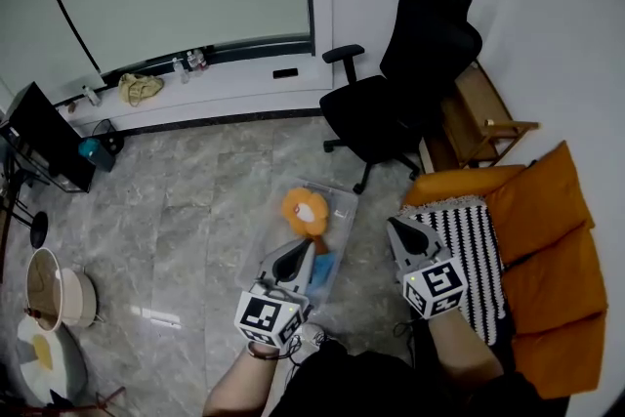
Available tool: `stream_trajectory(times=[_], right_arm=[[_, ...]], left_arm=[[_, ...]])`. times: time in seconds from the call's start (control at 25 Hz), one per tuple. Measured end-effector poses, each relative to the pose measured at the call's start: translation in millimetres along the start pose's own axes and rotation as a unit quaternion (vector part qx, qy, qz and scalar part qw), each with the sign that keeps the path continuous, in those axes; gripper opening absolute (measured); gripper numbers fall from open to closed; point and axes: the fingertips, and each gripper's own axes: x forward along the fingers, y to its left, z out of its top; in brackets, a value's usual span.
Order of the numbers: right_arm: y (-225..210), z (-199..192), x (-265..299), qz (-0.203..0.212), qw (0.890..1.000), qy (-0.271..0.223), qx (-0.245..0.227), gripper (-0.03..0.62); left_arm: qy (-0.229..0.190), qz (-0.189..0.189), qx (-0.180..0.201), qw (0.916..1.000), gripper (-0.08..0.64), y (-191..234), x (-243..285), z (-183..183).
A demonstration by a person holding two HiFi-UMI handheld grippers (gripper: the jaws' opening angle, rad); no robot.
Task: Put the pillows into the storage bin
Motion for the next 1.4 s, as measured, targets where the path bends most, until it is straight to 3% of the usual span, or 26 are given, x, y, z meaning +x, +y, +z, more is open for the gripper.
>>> stream_trajectory(times=[0.32, 0.56, 0.84, 1.04, 1.4], right_arm=[[-17.1, -54.4, -96.5, 0.023, 0.999, 0.013, 0.019, 0.003], [-4.2, -62.7, -145.0, 0.038, 0.998, 0.005, 0.052, 0.003], [45.4, -70.0, -169.0, 0.047, 0.998, 0.012, 0.048, 0.003], [87.0, -76.7, -178.7, 0.028, 0.998, 0.017, 0.055, 0.003], [234.4, -41.2, -195.4, -0.029, 0.998, -0.009, 0.051, 0.003]], left_arm=[[0.031, 0.016, 0.003, 0.9994, 0.006, -109.8, -25.6, -36.0], [0.040, 0.034, 0.005, 0.9986, 0.006, -157.3, -72.6, -42.7], [0.029, 0.031, 0.003, 0.9991, 0.006, -165.0, -120.9, -42.9], [0.026, 0.010, 0.006, 0.9996, 0.006, -158.6, -163.4, -48.8], [0.011, -0.023, 0.026, 0.9993, 0.006, -93.8, -302.7, -26.6]])
